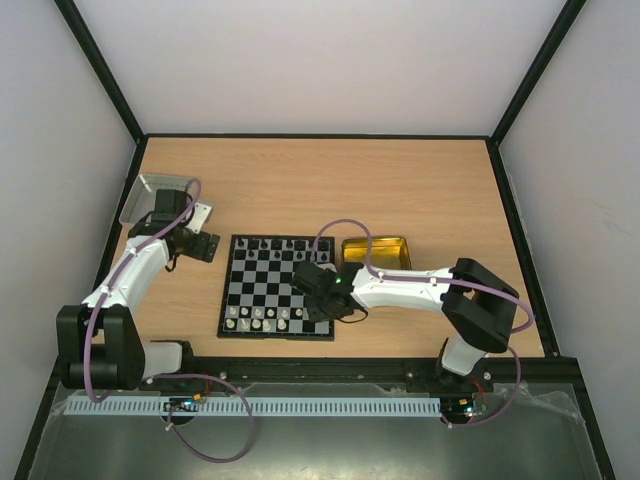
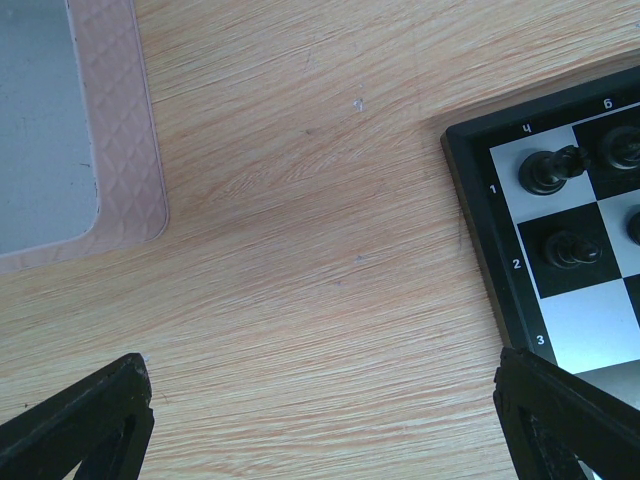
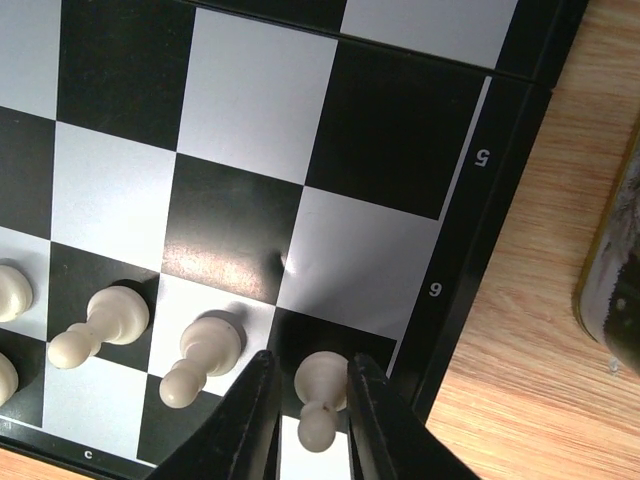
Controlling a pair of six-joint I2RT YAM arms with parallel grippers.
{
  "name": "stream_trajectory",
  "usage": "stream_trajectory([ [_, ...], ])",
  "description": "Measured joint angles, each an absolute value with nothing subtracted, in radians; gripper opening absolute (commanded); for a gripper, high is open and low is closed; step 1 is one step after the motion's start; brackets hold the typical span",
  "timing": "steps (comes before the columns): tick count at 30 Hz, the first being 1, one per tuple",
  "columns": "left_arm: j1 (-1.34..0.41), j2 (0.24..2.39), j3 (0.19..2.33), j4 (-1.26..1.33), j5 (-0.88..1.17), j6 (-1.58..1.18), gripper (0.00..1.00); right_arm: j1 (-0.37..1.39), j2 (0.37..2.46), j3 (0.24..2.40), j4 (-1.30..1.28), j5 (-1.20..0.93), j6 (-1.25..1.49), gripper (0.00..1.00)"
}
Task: Set up the chess pieces on the board
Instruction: Place the chess piece on the chessboard, then pick up the chess piece from the storage box.
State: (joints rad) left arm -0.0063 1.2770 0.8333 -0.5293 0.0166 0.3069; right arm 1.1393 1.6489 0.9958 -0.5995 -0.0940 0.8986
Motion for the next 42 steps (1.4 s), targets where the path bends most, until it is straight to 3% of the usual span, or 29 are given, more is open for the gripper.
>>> stream_trajectory([
  [8,-0.006,1.277,0.833,-0.529,0.017,0.307,0.93,1.139,1.652,0.995,-0.597,-0.094,0.899,0.18],
  [12,-0.006,1.277,0.833,-0.529,0.017,0.307,0.93,1.139,1.652,0.994,-0.596,-0.093,0.899,0.31],
  [14,-0.006,1.277,0.833,-0.53,0.017,0.307,0.93,1.139,1.652,0.994,-0.596,-0.089,0.901,0.33],
  [24,-0.006,1.277,0.833,-0.53,0.017,0.307,0.93,1.139,1.652,0.994,-0.598,-0.061,0.899,0.25],
  [34,-0.006,1.277,0.833,-0.53,0.018,0.307,0.93,1.122,1.651,1.036,-0.612,-0.013,0.899,0.25],
  [42,-0.006,1.277,0.833,-0.53,0.018,0.307,0.93,0.937,1.533,1.037,-0.648,0.059,0.883,0.26],
])
